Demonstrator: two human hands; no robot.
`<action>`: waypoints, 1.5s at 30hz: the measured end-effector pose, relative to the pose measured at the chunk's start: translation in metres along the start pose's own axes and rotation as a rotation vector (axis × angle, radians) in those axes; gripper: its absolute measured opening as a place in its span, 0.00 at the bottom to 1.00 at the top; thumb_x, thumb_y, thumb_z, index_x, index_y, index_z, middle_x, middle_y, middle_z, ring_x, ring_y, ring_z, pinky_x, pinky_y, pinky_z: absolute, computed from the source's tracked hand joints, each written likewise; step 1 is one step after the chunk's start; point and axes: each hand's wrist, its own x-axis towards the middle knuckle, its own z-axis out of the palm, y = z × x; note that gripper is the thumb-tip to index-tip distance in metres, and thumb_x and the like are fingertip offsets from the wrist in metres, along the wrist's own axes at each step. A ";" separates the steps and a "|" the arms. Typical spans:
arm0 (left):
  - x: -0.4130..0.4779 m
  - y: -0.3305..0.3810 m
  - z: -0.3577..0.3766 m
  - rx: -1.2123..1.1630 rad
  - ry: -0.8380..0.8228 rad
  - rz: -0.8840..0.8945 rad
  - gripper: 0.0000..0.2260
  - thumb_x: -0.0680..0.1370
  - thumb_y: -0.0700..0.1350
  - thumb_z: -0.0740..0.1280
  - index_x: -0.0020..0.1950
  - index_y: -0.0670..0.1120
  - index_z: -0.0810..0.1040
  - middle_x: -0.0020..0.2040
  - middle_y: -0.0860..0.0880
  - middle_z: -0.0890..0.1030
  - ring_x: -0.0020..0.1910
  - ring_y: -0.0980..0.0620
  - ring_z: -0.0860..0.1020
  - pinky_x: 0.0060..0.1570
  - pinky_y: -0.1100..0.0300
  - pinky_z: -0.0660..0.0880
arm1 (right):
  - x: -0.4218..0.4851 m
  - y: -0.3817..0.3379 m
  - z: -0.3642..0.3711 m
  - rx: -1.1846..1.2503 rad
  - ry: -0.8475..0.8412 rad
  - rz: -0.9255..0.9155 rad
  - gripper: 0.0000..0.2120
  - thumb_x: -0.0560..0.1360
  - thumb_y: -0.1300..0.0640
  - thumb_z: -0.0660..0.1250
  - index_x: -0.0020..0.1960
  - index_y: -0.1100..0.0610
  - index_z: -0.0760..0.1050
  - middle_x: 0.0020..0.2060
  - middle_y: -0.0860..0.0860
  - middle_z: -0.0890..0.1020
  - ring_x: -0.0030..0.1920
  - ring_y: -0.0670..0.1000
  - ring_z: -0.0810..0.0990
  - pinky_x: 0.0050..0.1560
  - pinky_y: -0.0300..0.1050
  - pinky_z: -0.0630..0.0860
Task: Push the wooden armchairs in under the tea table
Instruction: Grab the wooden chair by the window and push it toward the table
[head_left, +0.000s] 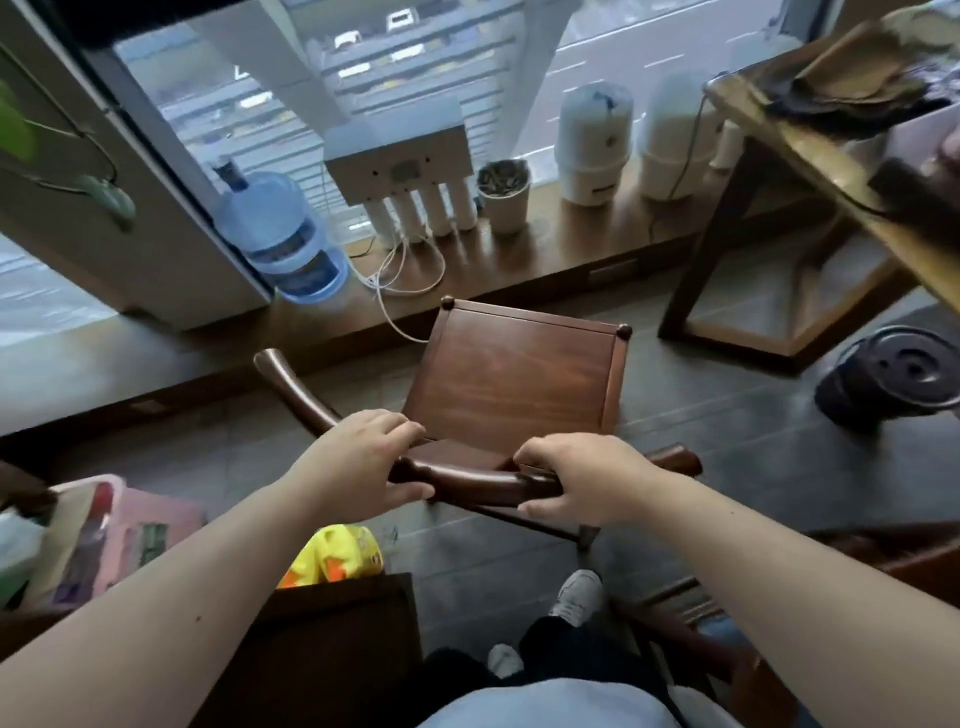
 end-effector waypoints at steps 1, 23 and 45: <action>0.002 -0.006 0.004 0.010 -0.033 -0.009 0.30 0.71 0.66 0.67 0.65 0.46 0.74 0.59 0.47 0.79 0.59 0.46 0.75 0.61 0.52 0.70 | 0.009 0.002 0.001 -0.023 -0.053 -0.017 0.25 0.72 0.36 0.67 0.65 0.45 0.70 0.56 0.46 0.81 0.55 0.52 0.78 0.51 0.51 0.78; 0.057 -0.067 0.028 0.251 -0.562 0.174 0.17 0.67 0.50 0.62 0.55 0.56 0.77 0.40 0.55 0.80 0.38 0.51 0.78 0.39 0.56 0.77 | 0.057 0.005 -0.006 0.194 -0.457 0.154 0.13 0.67 0.45 0.71 0.43 0.53 0.79 0.38 0.52 0.84 0.39 0.53 0.81 0.38 0.49 0.77; 0.069 -0.048 0.033 0.343 -0.355 0.359 0.10 0.71 0.50 0.62 0.51 0.52 0.74 0.39 0.54 0.80 0.37 0.49 0.80 0.37 0.58 0.76 | 0.022 -0.001 0.015 0.140 -0.430 0.402 0.14 0.65 0.44 0.69 0.44 0.52 0.79 0.37 0.51 0.84 0.38 0.54 0.82 0.35 0.46 0.75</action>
